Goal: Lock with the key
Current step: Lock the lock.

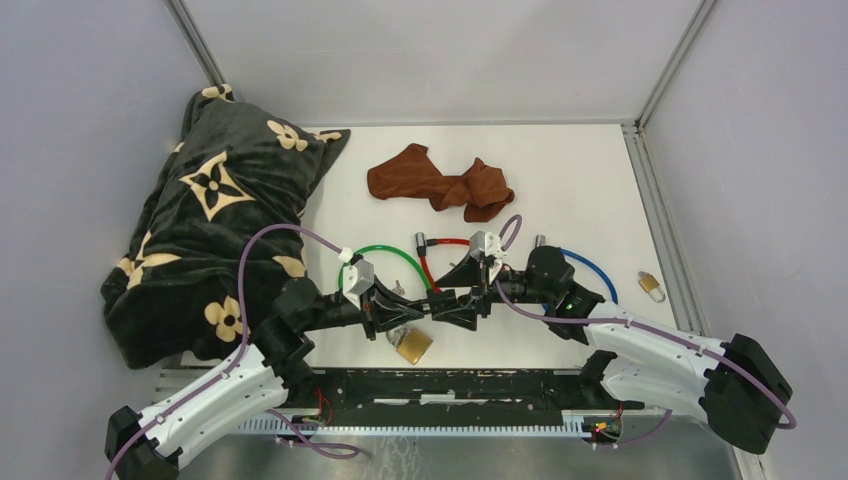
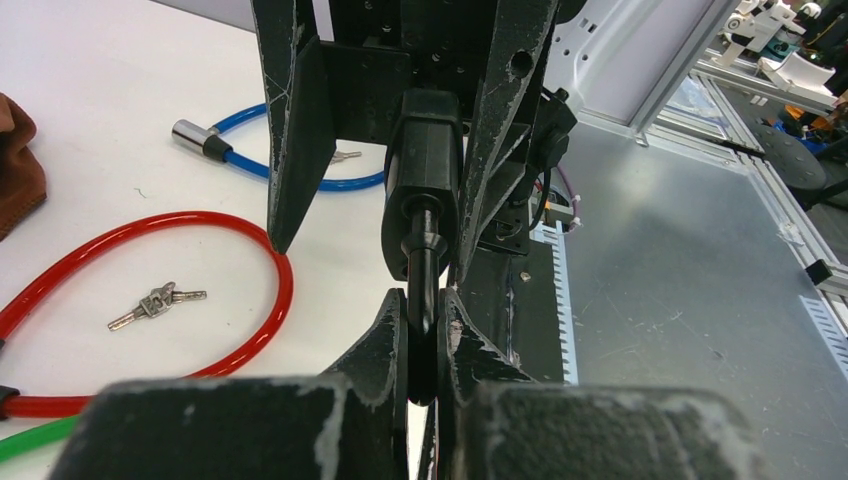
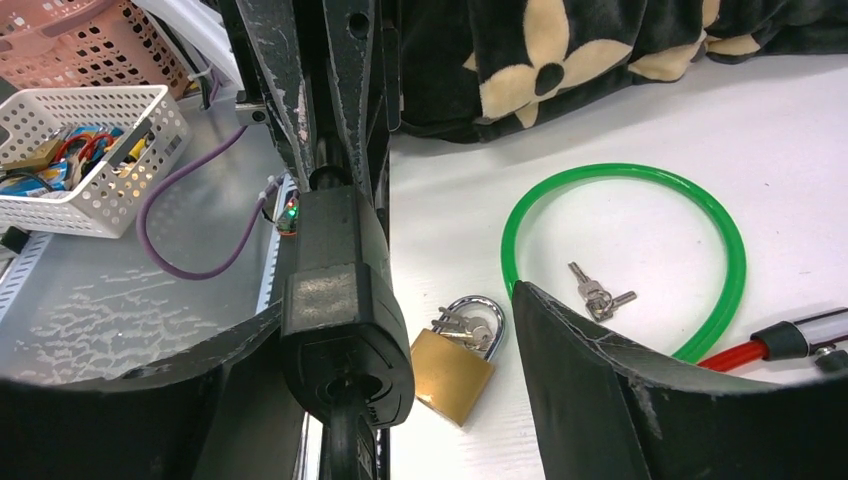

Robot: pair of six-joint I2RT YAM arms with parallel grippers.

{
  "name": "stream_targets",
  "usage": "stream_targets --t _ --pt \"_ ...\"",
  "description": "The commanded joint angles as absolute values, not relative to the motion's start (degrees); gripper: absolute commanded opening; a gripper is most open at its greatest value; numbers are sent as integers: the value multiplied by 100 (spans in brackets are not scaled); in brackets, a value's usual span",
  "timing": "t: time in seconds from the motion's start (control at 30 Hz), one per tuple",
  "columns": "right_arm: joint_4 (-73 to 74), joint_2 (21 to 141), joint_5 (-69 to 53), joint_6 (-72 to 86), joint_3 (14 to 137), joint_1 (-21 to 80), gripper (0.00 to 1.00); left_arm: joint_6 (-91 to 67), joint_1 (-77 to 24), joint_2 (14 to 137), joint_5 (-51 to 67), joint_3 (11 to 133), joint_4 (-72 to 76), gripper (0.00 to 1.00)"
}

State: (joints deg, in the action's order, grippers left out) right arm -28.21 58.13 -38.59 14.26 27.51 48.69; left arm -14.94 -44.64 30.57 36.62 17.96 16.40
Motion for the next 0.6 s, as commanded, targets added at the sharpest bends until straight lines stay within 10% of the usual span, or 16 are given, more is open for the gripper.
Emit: stream_targets --t 0.0,0.2,0.4,0.57 --pt "-3323 5757 -4023 1561 2923 4850 75 -1312 -4450 2953 3805 2153 2329 2" --pt "-3613 5850 -4201 1728 2909 4869 66 -1310 -4451 2974 3814 2171 2329 2" --pt "-3674 5882 -4309 1751 2881 4904 1 -1314 -4449 2988 3832 2197 2342 2" --pt "-4050 5696 -4192 1941 2746 4895 0 -1401 -4452 2973 3738 2176 2320 2"
